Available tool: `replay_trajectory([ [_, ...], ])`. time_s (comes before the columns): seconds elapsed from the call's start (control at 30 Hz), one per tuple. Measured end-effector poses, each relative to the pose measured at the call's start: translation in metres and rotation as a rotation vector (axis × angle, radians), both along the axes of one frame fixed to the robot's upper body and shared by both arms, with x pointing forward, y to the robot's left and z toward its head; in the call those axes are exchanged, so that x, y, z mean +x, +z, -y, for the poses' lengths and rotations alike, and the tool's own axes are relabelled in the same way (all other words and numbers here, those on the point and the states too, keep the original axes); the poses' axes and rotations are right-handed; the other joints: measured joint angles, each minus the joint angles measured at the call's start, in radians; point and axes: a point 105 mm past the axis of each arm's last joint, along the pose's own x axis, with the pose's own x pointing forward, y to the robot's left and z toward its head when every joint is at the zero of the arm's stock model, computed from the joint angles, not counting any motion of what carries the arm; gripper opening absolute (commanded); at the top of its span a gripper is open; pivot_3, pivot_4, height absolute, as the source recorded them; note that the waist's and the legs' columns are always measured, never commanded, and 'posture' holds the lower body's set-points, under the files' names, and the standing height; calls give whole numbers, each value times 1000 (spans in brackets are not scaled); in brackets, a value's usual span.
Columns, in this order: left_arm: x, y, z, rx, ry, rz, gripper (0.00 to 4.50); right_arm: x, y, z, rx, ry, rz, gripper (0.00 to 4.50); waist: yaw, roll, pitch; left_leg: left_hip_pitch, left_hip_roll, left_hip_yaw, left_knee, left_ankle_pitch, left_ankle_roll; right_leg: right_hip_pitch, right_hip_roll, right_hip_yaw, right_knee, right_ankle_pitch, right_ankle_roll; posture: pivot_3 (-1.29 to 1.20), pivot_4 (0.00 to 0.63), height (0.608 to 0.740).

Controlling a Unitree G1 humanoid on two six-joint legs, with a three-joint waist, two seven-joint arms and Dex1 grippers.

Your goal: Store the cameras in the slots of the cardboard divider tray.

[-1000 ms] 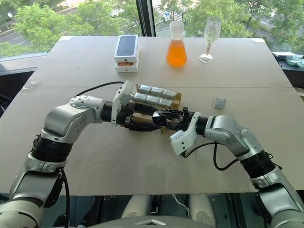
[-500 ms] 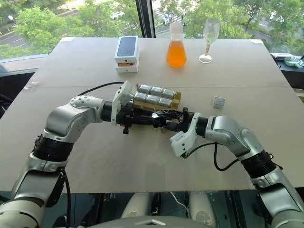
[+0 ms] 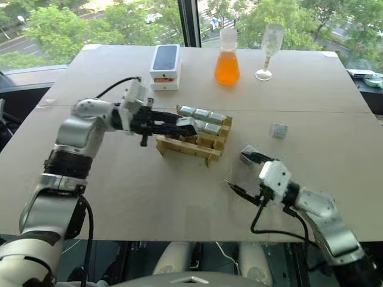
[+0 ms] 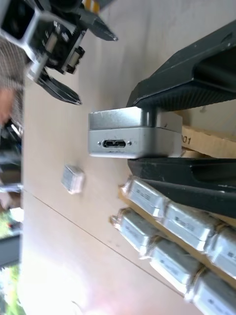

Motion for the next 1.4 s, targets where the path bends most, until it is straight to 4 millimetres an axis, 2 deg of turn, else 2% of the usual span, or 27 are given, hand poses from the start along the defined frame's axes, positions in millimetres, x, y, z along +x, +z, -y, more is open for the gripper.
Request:
replay_trajectory([
  [0.17, 11, -16, -6, 160, -29, 23, 711, -18, -6, 4, 100, 47, -126, 4461, 0, -1, 1, 0, 0, 1, 0, -1, 1, 0, 0, 0, 0, 0, 0, 0, 150, 740],
  [0.23, 16, -24, -8, 214, -31, 28, 711, -21, -11, 5, 101, 50, -138, 4461, 1, -2, 1, 0, 0, 1, 0, -1, 1, 0, 0, 0, 0, 0, 0, 0, 150, 740],
  [0.4, 28, -28, -10, 300, -20, 110, 711, -23, -15, 12, 111, 4, -124, 4461, 3, -5, 3, -1, -1, 0, 0, -1, 1, 0, 1, -2, -1, 0, 0, 0, 150, 740],
  [0.8, 35, -24, -17, 311, 26, 141, 711, -32, -24, 22, 120, -74, -133, 4461, 0, -5, 3, -1, 0, 0, 0, -1, 2, 0, 0, -1, 0, 0, 1, 0, 150, 740],
  [1.17, 36, -17, -37, 310, 94, 149, 711, -32, -24, 23, 111, -83, -116, 4461, 2, -5, 3, -1, 0, 0, 1, -1, 2, 0, 0, -2, -1, 0, 1, 0, 150, 740],
  [1.4, 36, -23, -31, 336, 69, 143, 711, -27, -18, 26, 107, -88, -88, 4461, 2, -6, 3, -1, 0, 0, 1, -1, 2, 0, 0, -2, 0, 0, 1, 0, 150, 740],
])
